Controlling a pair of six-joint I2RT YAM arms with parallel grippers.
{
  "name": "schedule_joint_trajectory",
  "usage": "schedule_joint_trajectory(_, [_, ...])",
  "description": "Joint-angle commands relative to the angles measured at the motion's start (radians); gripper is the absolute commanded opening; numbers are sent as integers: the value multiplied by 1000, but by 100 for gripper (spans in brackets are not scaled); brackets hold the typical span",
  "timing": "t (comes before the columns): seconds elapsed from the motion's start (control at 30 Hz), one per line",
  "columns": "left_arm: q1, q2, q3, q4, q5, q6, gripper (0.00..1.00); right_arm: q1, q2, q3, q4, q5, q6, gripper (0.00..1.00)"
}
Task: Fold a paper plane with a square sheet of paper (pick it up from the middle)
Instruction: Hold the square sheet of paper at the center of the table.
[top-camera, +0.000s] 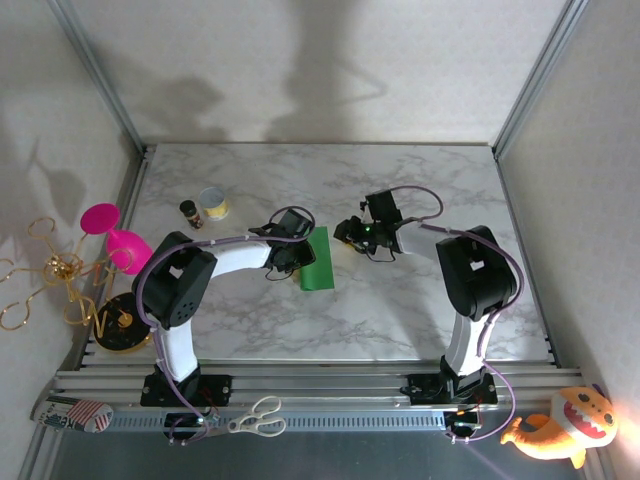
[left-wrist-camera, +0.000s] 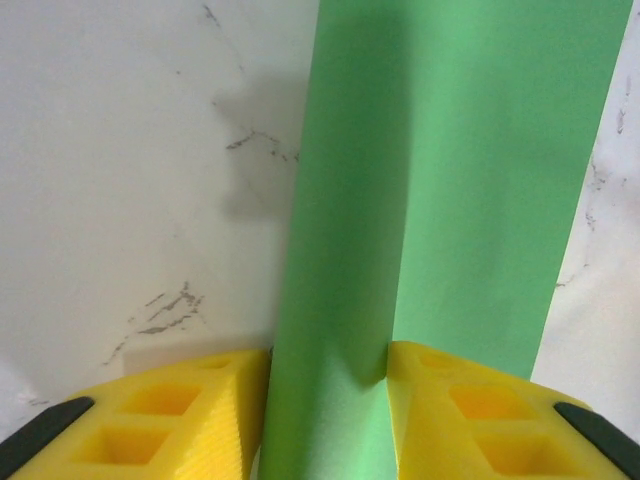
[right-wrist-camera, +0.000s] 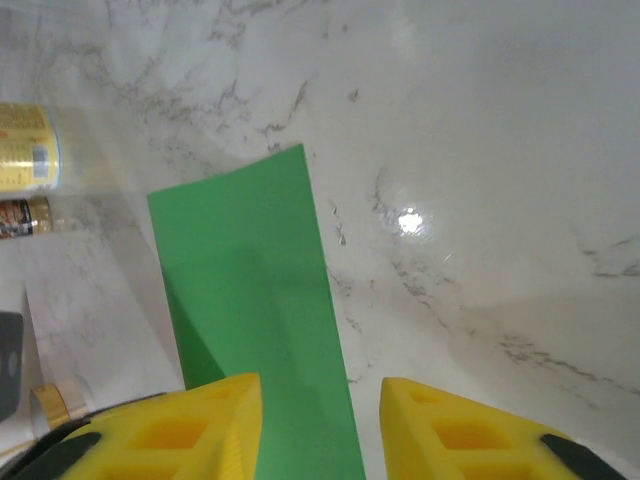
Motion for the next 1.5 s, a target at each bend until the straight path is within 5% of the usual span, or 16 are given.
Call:
schedule_joint_trajectory(0.0, [18,128,-47,-46,-74,-4,39,22,27,28,15,-57,-31,34])
schedule_joint_trajectory(0.53, [15,131,-60,-36,-67,-6,38,79,121,102,-32,-99,-52,13])
schedule_joint_trajectory(1.17, [13,120,-45,-38,-56,-2,39,89,191,133,-186,-4,-100,11])
schedule_joint_trajectory(1.47, [41,-94,97,-146,-126,48,48,87,230,111,-245,74,-112,9])
